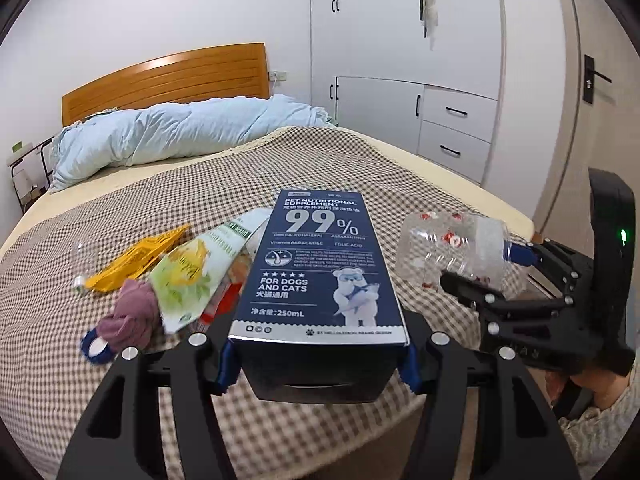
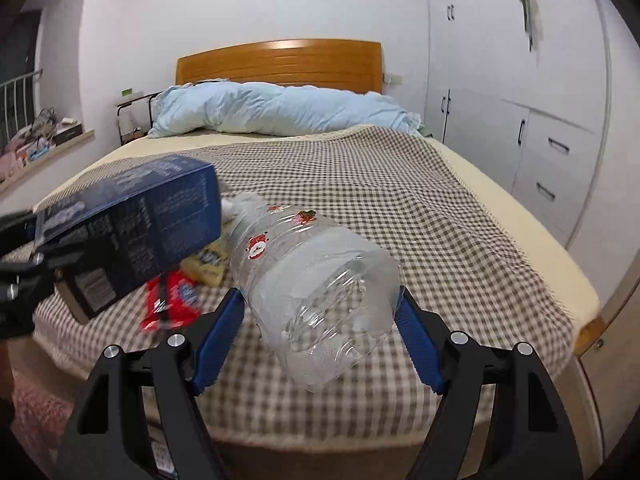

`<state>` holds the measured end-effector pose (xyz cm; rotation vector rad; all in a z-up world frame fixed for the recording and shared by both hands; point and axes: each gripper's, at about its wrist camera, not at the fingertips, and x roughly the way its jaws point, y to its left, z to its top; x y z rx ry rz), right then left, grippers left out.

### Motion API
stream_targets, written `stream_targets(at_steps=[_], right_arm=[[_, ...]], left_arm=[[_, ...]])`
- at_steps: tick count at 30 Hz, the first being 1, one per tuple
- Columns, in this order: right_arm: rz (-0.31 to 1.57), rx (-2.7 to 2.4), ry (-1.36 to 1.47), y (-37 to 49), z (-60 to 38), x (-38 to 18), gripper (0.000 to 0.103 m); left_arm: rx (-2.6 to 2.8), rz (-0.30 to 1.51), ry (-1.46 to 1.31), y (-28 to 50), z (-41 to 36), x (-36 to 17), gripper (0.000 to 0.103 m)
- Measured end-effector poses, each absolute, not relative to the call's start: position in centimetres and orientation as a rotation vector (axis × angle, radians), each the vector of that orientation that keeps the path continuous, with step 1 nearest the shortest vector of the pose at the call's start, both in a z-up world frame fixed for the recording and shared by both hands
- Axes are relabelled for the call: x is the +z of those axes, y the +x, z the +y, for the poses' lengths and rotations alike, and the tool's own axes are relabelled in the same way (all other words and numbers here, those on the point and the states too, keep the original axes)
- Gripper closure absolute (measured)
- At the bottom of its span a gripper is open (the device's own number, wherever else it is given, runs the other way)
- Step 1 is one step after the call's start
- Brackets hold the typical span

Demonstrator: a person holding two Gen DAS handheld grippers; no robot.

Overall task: Collect trash
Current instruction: 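Carry the blue box and plastic bottle toward the floor trash bin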

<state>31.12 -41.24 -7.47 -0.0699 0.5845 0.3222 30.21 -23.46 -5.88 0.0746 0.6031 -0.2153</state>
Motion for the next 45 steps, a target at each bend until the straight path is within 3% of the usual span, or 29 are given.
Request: stream_targets(at_steps=[17,45], right_arm=[[0.609,0.366,-0.097,19.9,-37.2,-10.0,0.03],[0.777,0.47,-0.274,13.5,-29.1,-17.3,0.03]], left_arm=[[-0.24,0.652,0.062,18.9,-18.5,-6.1,0.044],[-0.263,0.863,0.063,11.7,-11.9,-15.0,0.044]])
